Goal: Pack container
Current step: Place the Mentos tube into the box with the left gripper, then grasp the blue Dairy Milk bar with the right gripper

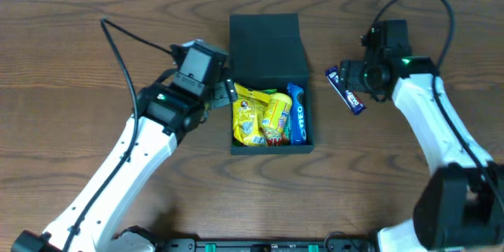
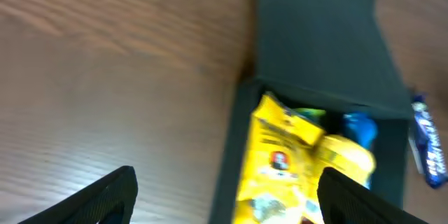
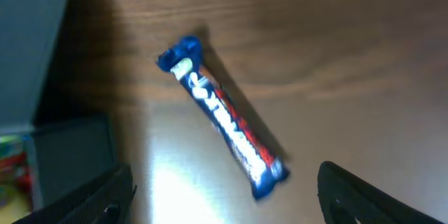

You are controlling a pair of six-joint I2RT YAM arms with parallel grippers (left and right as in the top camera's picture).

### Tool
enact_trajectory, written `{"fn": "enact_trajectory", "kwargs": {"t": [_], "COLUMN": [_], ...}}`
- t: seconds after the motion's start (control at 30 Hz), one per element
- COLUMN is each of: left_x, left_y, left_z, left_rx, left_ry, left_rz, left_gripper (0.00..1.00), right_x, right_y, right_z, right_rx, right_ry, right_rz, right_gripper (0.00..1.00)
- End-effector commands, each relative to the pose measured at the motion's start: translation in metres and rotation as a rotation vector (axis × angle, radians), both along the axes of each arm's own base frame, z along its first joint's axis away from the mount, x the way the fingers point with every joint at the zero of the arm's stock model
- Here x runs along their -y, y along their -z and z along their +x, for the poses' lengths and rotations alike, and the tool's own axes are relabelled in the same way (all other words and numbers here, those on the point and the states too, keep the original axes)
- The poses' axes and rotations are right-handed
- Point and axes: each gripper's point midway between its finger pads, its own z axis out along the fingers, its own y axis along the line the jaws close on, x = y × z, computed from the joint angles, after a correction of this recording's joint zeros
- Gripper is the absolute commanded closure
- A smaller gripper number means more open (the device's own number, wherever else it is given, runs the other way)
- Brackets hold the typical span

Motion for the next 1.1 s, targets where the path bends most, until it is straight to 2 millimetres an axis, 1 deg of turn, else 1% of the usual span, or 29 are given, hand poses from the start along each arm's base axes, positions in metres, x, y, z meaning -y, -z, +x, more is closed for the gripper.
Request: {"fn": "enact_trajectory", "kwargs": {"t": [0.0, 0.1, 0.2, 0.3, 0.43, 0.53, 0.57, 0.63, 0.67, 0.7, 0.77, 0.83, 0.93, 1.0, 1.07], "left_x": [-0.008, -0.011, -0.011, -0.01, -0.01, -0.01, -0.01, -0.01, -0.01, -0.01, -0.01, -0.01, -0.01, -0.01, -0.01], "left_y": [-0.004, -0.001, -0.001, -0.002, -0.002, -0.002, -0.002, -0.002, -0.002, -0.002, -0.002, -0.002, -0.002, -0.002, -0.002], "left_z": [0.001, -0.003, -0.003, -0.002, -0.002, -0.002, -0.002, -0.002, -0.002, -0.002, -0.002, -0.002, -0.002, -0.002, -0.002], "left_rx": [-0.002, -0.019, -0.017, -0.012, -0.012, -0.013, -0.013, -0.012, -0.012, -0.012, -0.013, -0.013, -0.013, -0.013, -0.013], "left_ry": [0.002, 0.008, 0.01, 0.01, 0.01, 0.011, 0.011, 0.01, 0.01, 0.01, 0.011, 0.011, 0.011, 0.011, 0.011], "left_rz": [0.024, 0.041, 0.042, 0.04, 0.039, 0.039, 0.039, 0.039, 0.039, 0.039, 0.039, 0.039, 0.039, 0.039, 0.039], "left_gripper": [0.16, 0.16, 0.15, 0.13, 0.13, 0.13, 0.13, 0.13, 0.13, 0.13, 0.13, 0.13, 0.13, 0.13, 0.13], "right_x": [-0.002, -0.002, -0.001, 0.001, 0.002, 0.003, 0.003, 0.003, 0.003, 0.003, 0.003, 0.001, -0.003, -0.005, -0.011], "right_y": [0.031, 0.056, 0.073, 0.084, 0.102, 0.11, 0.111, 0.111, 0.111, 0.111, 0.111, 0.112, 0.112, 0.108, 0.1], "right_z": [0.004, 0.006, 0.004, 0.004, 0.001, -0.001, -0.001, -0.001, -0.001, -0.001, -0.002, -0.004, -0.009, -0.012, -0.015], "right_rx": [-0.049, -0.092, -0.13, -0.15, -0.189, -0.209, -0.211, -0.212, -0.212, -0.213, -0.216, -0.224, -0.243, -0.261, -0.275], "right_ry": [-0.123, -0.171, -0.203, -0.201, -0.199, -0.2, -0.2, -0.194, -0.181, -0.165, -0.128, -0.107, -0.095, -0.072, -0.072], "right_rz": [-0.059, -0.077, -0.089, -0.092, -0.091, -0.09, -0.09, -0.087, -0.083, -0.078, -0.065, -0.049, -0.018, 0.004, 0.035], "right_gripper": [0.15, 0.15, 0.18, 0.23, 0.26, 0.31, 0.34, 0.47, 0.61, 0.67, 0.7, 0.75, 0.85, 0.92, 0.97]}}
